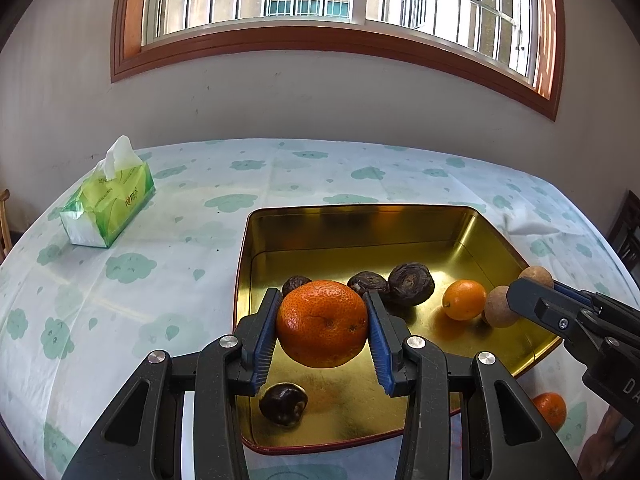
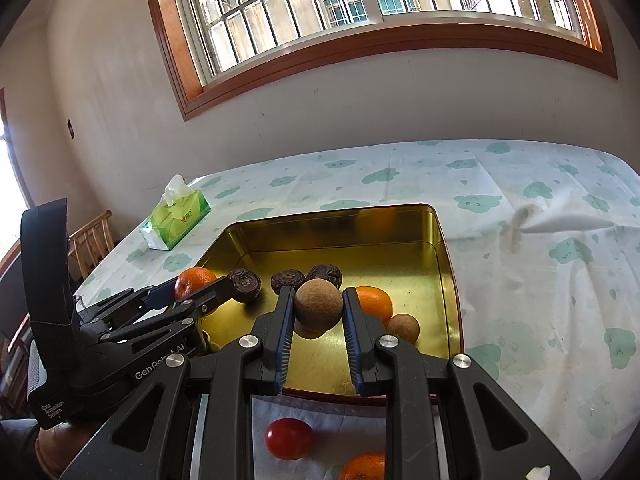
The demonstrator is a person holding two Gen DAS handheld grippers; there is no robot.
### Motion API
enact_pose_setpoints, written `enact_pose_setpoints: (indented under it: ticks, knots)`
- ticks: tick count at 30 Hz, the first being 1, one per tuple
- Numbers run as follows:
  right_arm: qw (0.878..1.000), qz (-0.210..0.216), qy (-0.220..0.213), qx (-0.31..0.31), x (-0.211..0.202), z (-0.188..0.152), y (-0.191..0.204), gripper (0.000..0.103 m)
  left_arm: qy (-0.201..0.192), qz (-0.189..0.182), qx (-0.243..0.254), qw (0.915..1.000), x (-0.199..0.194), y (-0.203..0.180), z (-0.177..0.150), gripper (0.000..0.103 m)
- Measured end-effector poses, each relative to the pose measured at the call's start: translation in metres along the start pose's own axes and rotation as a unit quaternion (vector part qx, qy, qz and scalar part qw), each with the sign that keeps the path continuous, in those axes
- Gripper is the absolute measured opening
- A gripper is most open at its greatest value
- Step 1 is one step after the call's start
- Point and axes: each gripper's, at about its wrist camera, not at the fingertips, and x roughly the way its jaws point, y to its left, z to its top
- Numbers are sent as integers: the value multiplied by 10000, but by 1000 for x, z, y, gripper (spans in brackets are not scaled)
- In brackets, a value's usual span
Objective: Organize fruits
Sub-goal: 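Lower the tangerine with the left gripper while the right lowers the brown fruit into the tin, then open the left gripper to drop the tangerine while the right opens to release the brown fruit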
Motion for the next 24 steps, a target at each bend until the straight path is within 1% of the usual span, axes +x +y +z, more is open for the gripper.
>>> enact_pose_setpoints:
  ticks: [17, 24]
  knots:
    - [10000, 6, 11, 4, 3, 0, 0, 21, 11, 13, -10, 10000, 4, 1, 0, 42]
    - [10000, 7, 35, 13, 8, 0, -1, 21, 27, 33, -27, 10000, 11, 5, 0, 42]
